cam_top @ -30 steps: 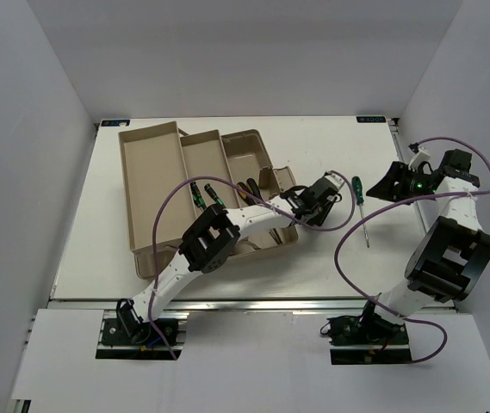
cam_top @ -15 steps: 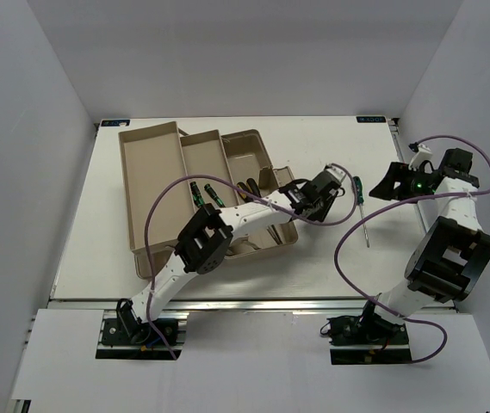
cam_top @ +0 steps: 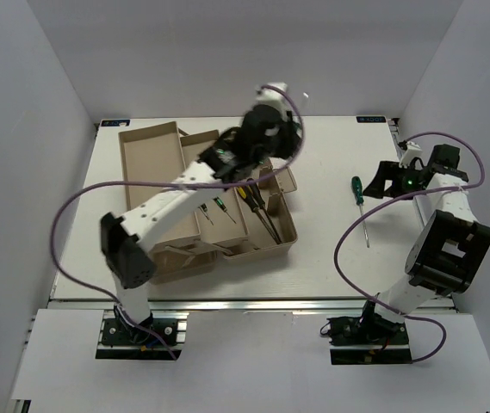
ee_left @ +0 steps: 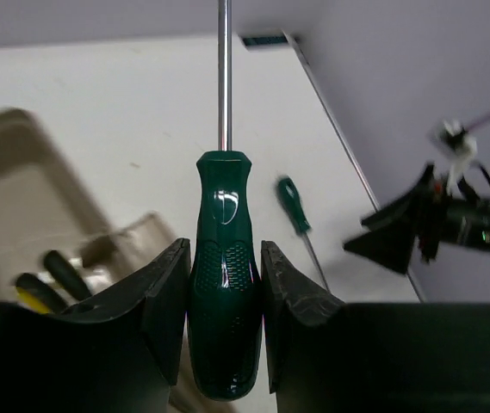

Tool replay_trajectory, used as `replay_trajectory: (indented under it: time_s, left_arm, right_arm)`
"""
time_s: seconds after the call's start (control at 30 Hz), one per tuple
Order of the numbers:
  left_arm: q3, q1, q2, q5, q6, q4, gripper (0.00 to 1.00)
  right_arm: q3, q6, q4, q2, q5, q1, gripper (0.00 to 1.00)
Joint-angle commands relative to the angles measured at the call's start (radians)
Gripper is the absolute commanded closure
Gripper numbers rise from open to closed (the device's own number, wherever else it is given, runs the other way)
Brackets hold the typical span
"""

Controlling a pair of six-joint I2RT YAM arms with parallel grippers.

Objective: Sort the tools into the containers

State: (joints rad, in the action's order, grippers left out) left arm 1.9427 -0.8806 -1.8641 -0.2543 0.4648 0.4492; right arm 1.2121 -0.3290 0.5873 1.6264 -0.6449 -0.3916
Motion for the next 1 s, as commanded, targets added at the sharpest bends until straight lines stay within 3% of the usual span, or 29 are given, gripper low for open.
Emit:
replay_trajectory:
  time_s: [0.0,0.2,0.37,0.53,0.63,0.7,0.73,0.8,0.87,0.97]
  left_arm:
    - [-0.065,0.083,0.173,-0.129,0.026,0.096,1.00]
    - [-0.353,0.310,0.502,-0.229,0.060,0.270,1.00]
    - [-0.572,0.371,0.731,-0.283,0.127,0.355,1.00]
    - [-0.749,0.382,0.810,-0.304,0.187,0.341,1.00]
    - [-0.777,0.382,0.822,-0.310,0.196,0.321,1.00]
    - [-0.777,0.384,0.819,-0.312,0.201,0.327,0.86]
    - [-0.772,0.384,0.819,-0.312,0.201,0.332,0.69]
    - [-0.758,0.384,0.827,-0.312,0.207,0.350,0.53]
    - [-0.749,0.384,0.844,-0.313,0.219,0.362,0.40]
    - [-0.737,0.384,0.887,-0.304,0.225,0.368,0.33]
  right_arm:
    - [0.035,-0.007,-0.050,0.001,0.014,0.037,0.11]
    - [0.084,0.001,-0.040,0.055,0.004,0.080,0.11]
    - [0.107,0.059,-0.164,0.061,0.077,0.106,0.11]
    - [0.153,0.102,-0.243,0.110,0.275,0.207,0.11]
    - [0.182,0.117,-0.248,0.170,0.387,0.263,0.11]
    - [0.220,0.123,-0.227,0.205,0.450,0.284,0.11]
    - [0.228,0.122,-0.216,0.237,0.470,0.290,0.11]
    - [0.250,0.120,-0.207,0.265,0.554,0.306,0.11]
    - [0.260,0.122,-0.198,0.303,0.609,0.307,0.11]
    - [0.260,0.123,-0.195,0.332,0.660,0.309,0.11]
